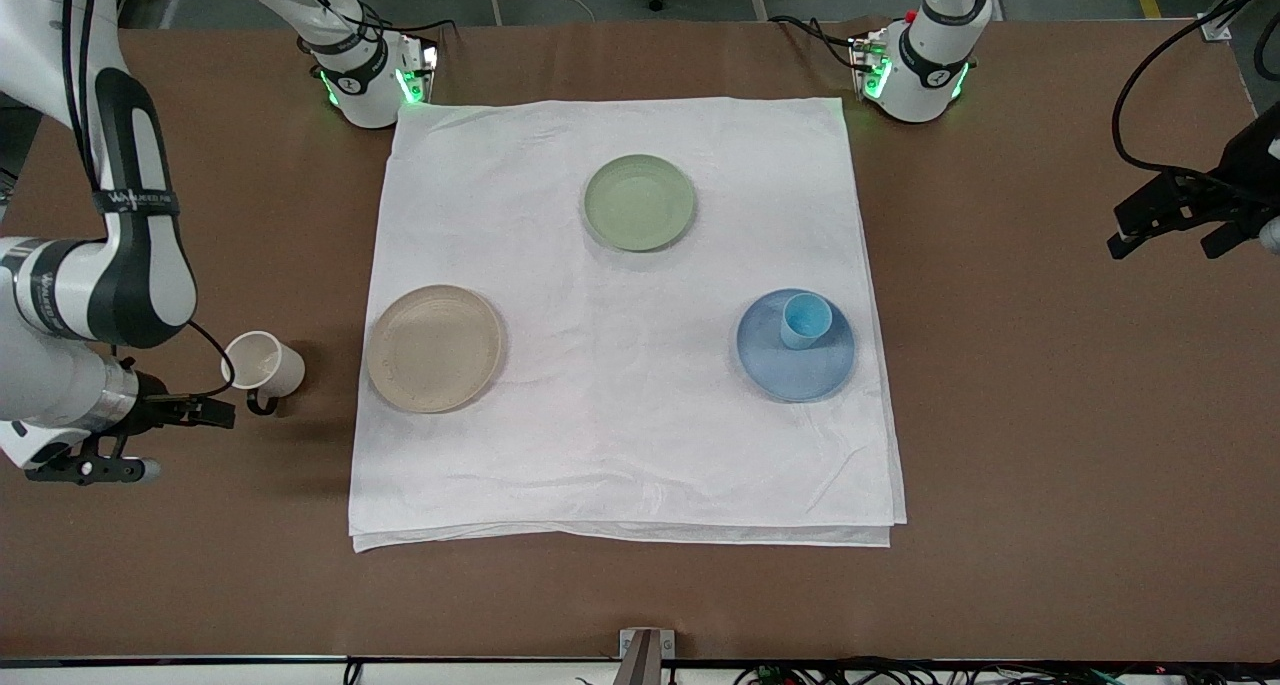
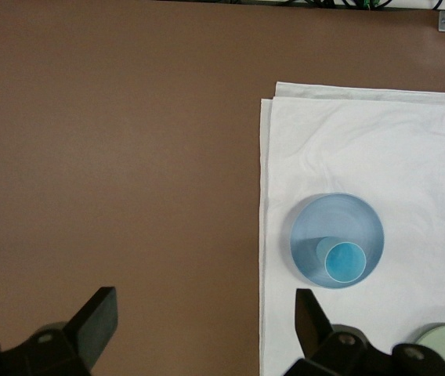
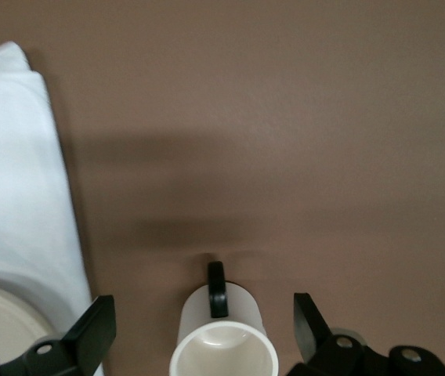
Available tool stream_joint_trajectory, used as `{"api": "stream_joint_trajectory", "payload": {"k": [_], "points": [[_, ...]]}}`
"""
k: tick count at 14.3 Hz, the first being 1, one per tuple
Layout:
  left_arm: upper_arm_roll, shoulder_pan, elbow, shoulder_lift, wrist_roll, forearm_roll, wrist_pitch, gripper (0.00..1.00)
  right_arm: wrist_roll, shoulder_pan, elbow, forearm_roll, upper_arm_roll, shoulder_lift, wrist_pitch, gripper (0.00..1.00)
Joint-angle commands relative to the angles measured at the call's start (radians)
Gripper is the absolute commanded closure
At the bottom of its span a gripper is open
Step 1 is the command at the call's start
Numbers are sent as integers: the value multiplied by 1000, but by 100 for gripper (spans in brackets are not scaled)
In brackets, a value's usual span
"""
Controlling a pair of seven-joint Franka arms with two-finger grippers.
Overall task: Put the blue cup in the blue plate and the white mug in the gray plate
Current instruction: 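Move the right gripper down to the white mug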
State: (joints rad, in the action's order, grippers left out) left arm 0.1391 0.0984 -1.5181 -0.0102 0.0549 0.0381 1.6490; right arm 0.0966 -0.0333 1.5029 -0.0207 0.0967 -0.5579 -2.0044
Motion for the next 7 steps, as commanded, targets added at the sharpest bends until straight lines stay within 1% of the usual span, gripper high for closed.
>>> {"api": "stream_joint_trajectory", "payload": {"k": [1,3,6,7], "points": [[1,1,21,-2,-12,6,-18,0,83,-34,-6,11,-5,-39,10,0],[1,1,21,-4,-3,6,-18,0,87,-36,-4,11,-5,-75,4,0],[1,3,19,-4,-3,6,-18,0,89,-34,-1,13,-5,-105,-7,0],[-1,3,19,-5,-1,6,-18,0,91,-31,20,11,-5,-109,-10,0]]}}
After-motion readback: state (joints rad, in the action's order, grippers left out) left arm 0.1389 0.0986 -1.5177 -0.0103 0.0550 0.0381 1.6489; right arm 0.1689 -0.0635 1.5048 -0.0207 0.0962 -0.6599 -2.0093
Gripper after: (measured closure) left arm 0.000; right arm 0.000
